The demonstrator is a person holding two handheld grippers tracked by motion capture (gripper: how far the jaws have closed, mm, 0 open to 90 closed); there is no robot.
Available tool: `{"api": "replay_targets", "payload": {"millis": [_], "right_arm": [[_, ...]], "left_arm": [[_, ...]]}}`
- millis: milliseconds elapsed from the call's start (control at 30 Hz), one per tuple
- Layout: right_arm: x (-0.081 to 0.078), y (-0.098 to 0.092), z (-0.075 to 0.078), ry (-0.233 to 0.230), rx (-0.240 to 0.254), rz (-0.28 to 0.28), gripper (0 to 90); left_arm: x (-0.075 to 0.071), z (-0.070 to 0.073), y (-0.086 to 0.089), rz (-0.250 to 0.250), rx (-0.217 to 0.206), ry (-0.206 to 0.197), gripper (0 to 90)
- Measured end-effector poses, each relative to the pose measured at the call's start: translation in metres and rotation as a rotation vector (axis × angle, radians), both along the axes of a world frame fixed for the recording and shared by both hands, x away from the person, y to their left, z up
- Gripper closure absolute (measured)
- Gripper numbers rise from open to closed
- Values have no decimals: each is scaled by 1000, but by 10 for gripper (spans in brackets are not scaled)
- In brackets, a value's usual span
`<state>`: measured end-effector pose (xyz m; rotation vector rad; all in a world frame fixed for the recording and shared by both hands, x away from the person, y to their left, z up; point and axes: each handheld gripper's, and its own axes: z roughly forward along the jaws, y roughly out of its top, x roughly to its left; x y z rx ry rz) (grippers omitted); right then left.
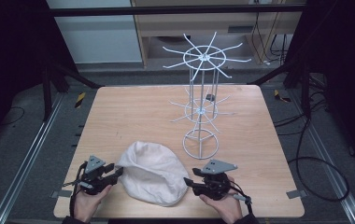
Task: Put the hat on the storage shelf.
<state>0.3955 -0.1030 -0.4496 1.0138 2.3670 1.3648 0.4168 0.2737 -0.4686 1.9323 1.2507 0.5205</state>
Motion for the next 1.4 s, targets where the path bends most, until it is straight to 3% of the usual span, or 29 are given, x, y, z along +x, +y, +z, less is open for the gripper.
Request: {"api": "replay_targets", "payload": {"millis": [333,467,600,700,900,1100,1400], "right_arm": [[-1,39,-13,7,-30,65,496],[0,45,-18,6,-55,67,622],[5,46,-21,32,-58,84,797],[6,48,-21,46,-72,100,872],[10,54,-19,46,-60,108,887],[14,72,-21,34,-40,125,886],[18,92,-22,42,-24,138,877]], "left_arm": [[8,-1,-3,15,-3,15,754],[10,1,-3,16,-15,21,822],[14,2,-3,16,-27,17,841],[18,2,-3,15,-34,15,845],[32,5,-3,41,-42,1,849],[55,7,-3,79,-32,-8,850],[79,5,-6,97,-39,-24,849]]}}
